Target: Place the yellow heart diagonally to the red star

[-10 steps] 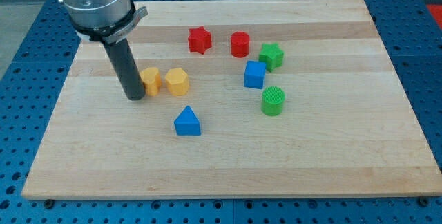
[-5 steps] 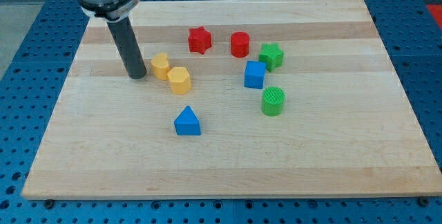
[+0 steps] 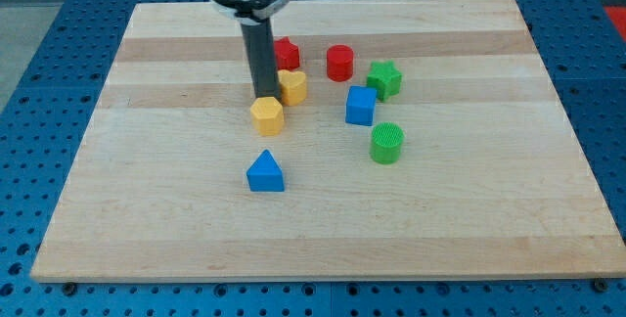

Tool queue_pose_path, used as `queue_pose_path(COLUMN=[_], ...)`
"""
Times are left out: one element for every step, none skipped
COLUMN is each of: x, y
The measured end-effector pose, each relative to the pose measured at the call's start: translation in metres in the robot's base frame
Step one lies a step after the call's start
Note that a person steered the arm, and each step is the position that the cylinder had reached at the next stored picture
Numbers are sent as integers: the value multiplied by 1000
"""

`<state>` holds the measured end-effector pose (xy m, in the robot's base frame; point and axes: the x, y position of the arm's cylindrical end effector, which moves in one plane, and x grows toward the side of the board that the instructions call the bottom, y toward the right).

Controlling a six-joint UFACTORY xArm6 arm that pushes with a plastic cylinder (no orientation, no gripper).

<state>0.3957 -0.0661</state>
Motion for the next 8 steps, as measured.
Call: queue_pose_path(x=[0,0,-8,-19,-19,-19,-19,-19], y=[9,2,-17,-19,-7,17,40,46])
